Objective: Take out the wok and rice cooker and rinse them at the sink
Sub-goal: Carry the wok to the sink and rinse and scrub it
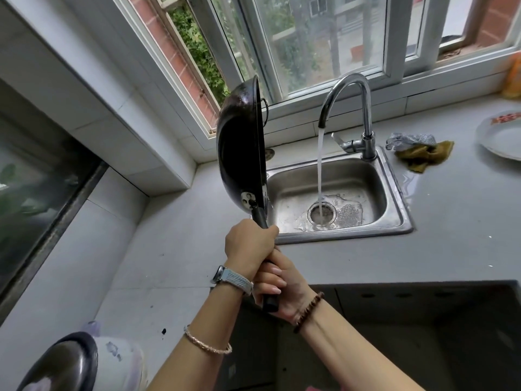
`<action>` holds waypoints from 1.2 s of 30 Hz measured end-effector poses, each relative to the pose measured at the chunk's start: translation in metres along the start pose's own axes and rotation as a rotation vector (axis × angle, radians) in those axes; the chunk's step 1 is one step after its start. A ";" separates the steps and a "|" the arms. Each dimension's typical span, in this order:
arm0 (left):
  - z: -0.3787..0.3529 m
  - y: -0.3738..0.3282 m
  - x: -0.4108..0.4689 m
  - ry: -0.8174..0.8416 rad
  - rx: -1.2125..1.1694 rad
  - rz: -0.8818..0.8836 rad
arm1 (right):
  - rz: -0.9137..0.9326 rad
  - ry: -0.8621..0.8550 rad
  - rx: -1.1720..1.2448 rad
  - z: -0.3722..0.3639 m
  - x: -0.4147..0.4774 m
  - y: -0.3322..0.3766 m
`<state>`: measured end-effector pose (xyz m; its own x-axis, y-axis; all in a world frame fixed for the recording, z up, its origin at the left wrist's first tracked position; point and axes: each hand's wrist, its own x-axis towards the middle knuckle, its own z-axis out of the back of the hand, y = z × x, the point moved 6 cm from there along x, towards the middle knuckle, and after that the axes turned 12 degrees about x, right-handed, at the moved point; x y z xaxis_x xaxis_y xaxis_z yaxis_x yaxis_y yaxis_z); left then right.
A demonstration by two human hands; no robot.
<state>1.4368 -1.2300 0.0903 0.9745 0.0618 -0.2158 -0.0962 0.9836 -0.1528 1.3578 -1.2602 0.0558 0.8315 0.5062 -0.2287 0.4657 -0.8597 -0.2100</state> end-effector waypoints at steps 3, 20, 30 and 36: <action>0.001 0.001 -0.002 0.002 -0.002 0.002 | -0.002 -0.010 -0.003 0.001 -0.002 -0.001; 0.012 0.005 -0.013 -0.059 0.037 0.004 | 0.005 -0.011 -0.070 -0.002 -0.006 -0.008; -0.005 0.008 -0.012 -0.010 0.013 0.009 | 0.004 -0.056 -0.022 0.013 -0.005 -0.007; -0.006 0.011 -0.013 -0.040 0.008 0.019 | -0.059 0.037 -0.009 0.009 -0.007 -0.010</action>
<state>1.4216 -1.2209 0.0859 0.9798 0.0869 -0.1801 -0.1132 0.9835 -0.1413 1.3445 -1.2547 0.0511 0.8130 0.5535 -0.1810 0.5168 -0.8290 -0.2137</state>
